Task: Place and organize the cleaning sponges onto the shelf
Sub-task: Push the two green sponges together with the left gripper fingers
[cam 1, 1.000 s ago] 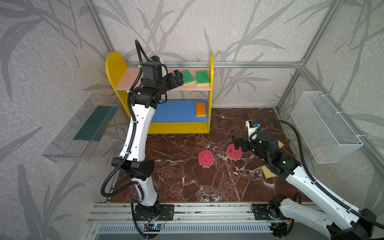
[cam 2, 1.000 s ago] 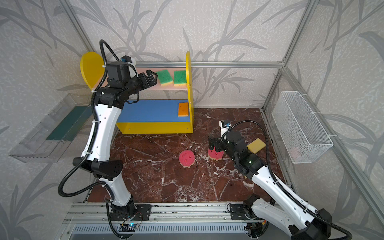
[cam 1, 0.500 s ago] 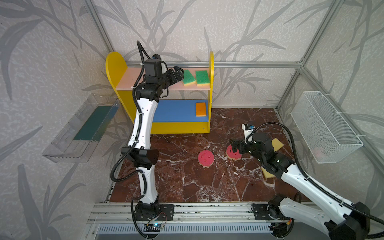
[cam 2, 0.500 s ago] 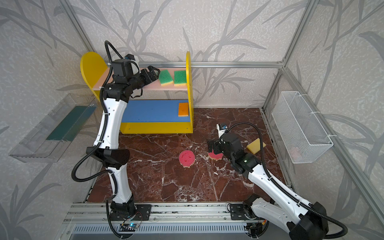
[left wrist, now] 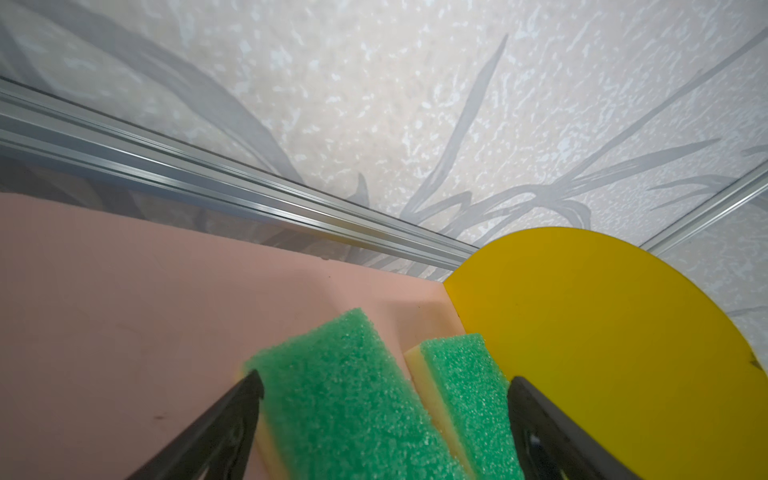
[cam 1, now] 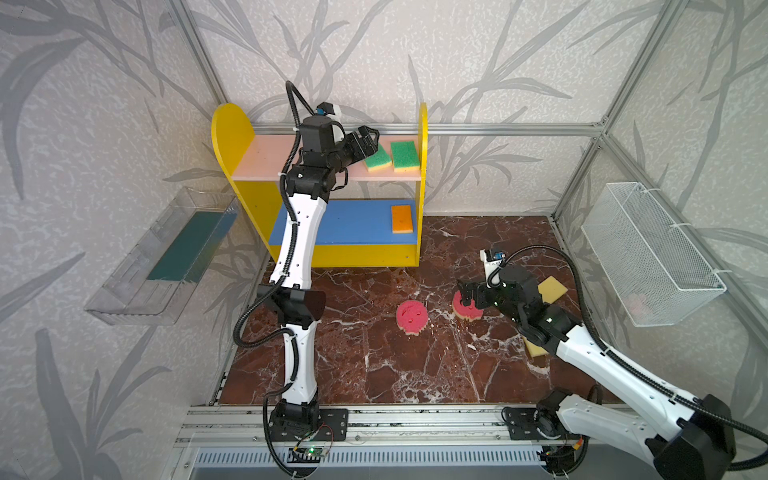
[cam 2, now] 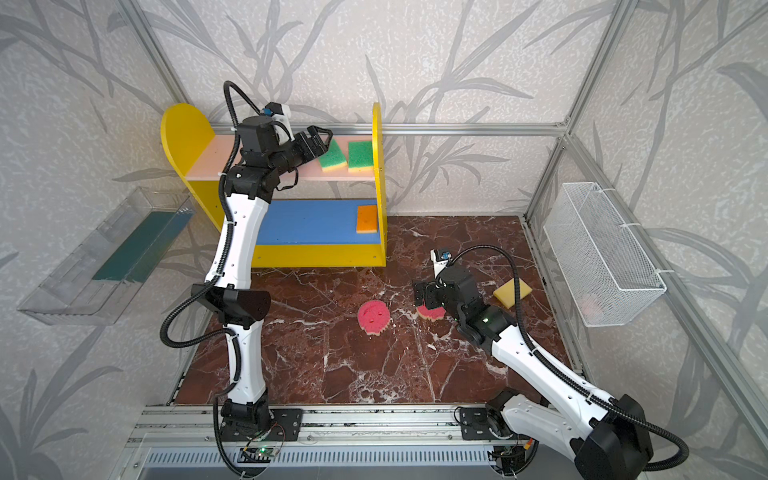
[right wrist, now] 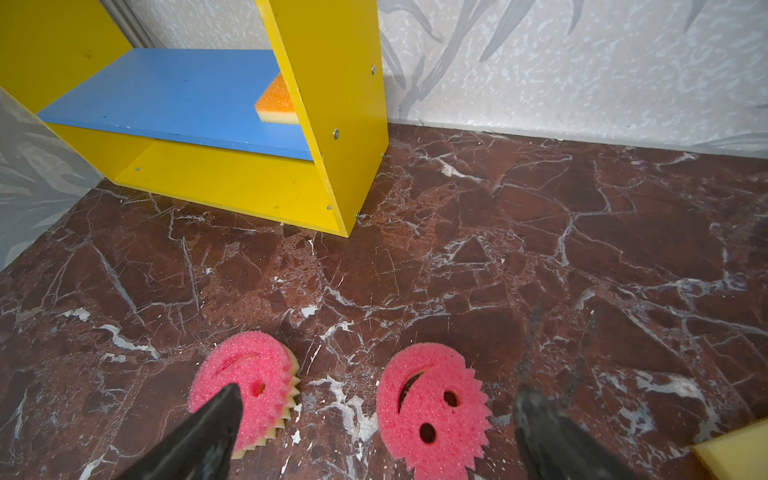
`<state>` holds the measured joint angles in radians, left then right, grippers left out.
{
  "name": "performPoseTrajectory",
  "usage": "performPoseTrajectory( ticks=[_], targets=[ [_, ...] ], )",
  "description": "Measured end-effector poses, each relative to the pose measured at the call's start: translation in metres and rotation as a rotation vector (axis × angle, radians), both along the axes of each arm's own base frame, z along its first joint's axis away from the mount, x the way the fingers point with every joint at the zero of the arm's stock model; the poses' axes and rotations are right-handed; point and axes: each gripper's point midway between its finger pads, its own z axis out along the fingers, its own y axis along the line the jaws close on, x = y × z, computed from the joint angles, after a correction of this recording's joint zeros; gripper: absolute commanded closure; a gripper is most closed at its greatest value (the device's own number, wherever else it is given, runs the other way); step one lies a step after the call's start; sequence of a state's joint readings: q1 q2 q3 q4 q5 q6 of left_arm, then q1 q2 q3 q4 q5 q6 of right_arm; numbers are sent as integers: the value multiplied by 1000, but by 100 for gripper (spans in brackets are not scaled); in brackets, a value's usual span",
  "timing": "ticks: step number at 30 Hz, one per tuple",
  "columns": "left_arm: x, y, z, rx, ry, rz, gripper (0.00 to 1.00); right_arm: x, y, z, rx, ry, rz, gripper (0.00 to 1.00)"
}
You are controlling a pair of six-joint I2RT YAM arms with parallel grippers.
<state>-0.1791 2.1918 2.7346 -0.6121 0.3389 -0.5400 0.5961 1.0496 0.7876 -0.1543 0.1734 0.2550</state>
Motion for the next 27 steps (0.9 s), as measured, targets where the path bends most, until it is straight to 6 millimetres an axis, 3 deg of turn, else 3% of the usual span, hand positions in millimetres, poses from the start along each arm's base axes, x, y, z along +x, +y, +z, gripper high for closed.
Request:
performPoseTrajectory(
  ticks=[4, 10, 18, 27],
  targets=[
    [-5, -28, -2, 20, -10, -45, 6, 0, 1, -2, -1, 5, 0, 1],
    [-2, -34, -1, 15, -26, -41, 6, -2, 1, -2, 9, 2, 7, 1],
    [2, -21, 1, 16, -28, 11, 3, -2, 3, -3, 18, 3, 16, 1],
    [-6, 8, 0, 48, 9, 88, 1, 2, -3, -10, 31, 36, -17, 1]
  ],
)
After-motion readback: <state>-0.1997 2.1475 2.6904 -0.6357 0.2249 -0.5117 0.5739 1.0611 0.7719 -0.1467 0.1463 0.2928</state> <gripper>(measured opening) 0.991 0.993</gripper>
